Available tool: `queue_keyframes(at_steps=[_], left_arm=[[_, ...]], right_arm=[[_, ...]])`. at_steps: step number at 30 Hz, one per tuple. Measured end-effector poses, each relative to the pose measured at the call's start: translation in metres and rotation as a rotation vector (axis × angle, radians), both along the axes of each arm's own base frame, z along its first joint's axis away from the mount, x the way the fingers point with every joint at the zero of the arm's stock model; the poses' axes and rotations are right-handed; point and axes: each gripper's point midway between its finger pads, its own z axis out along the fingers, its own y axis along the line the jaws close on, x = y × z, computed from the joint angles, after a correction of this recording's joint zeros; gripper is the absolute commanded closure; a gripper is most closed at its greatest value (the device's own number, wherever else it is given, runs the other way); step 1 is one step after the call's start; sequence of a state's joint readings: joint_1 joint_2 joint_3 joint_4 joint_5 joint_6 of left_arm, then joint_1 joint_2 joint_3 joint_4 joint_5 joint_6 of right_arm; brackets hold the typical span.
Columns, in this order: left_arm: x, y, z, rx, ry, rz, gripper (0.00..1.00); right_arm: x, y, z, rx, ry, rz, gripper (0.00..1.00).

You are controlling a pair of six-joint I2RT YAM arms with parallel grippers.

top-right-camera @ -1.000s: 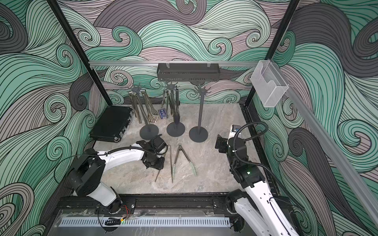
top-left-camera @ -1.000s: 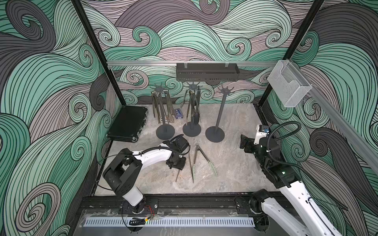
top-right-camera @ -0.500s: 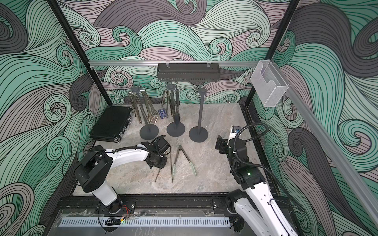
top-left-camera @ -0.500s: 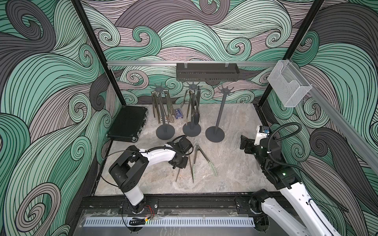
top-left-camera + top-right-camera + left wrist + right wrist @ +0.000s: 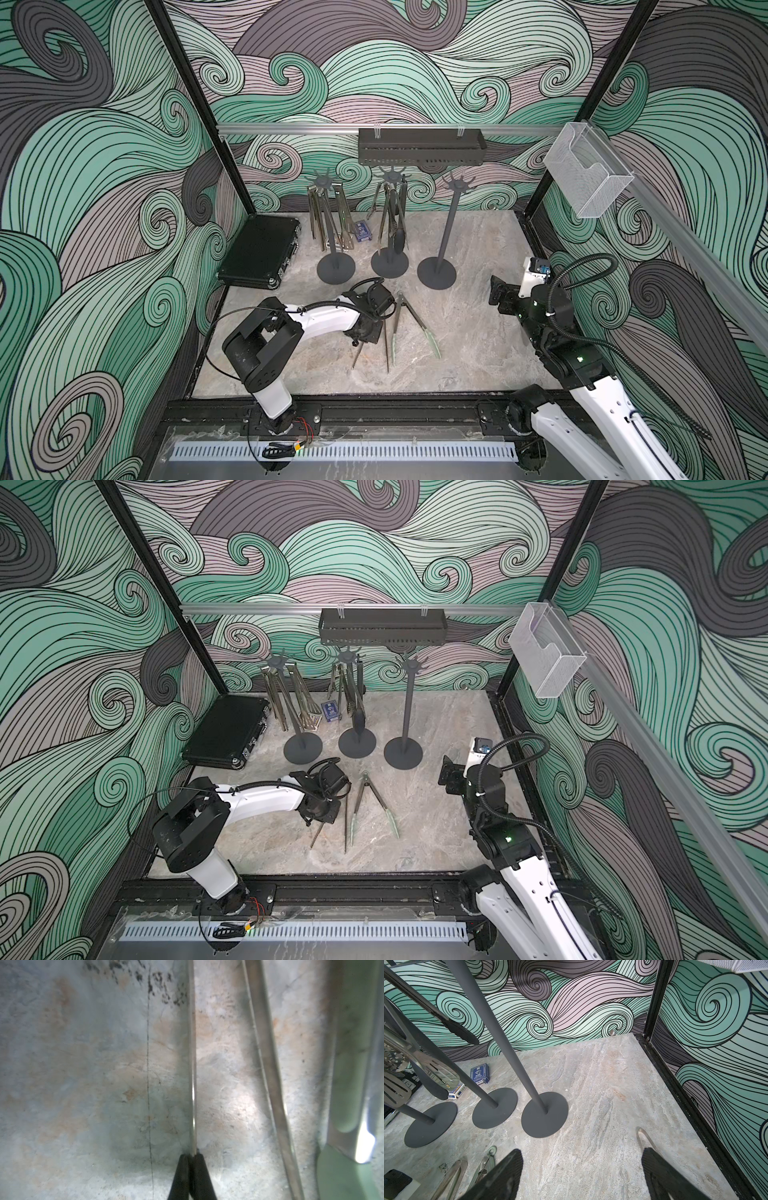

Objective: Hang food tongs on kitchen utensil racks
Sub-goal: Pick up the food tongs from the center of the board.

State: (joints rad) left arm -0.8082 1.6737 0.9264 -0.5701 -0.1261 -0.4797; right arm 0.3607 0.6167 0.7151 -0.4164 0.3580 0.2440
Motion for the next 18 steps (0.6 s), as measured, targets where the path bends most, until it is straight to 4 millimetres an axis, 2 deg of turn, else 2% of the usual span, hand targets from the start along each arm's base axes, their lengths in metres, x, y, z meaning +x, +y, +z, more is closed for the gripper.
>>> queue_keyframes(at_steps=[6,9,12,15,18], left_arm=[[-0.007,0.009,0.004,0.049,0.003,-0.005,1.00],[-0.013,0.018,0.020,0.068,-0.013,-0.006,1.00],[-0.013,0.022,0.052,0.039,-0.071,-0.002,1.00],[-0.007,0.016,0.098,-0.041,-0.166,-0.005,1.00],[-0.007,0.002,0.147,-0.150,-0.271,-0.055,1.00]], right_arm=[[-0.001,0.000,0.001,0.002,-0.005,0.000,0.10],[-0.001,0.000,0.001,0.002,-0.006,0.001,0.10],[-0.001,0.000,0.002,0.005,-0.009,0.002,0.10],[-0.002,0.001,0.003,0.010,-0.011,0.007,0.10],[-0.002,0.003,0.003,0.016,-0.011,0.018,0.10]])
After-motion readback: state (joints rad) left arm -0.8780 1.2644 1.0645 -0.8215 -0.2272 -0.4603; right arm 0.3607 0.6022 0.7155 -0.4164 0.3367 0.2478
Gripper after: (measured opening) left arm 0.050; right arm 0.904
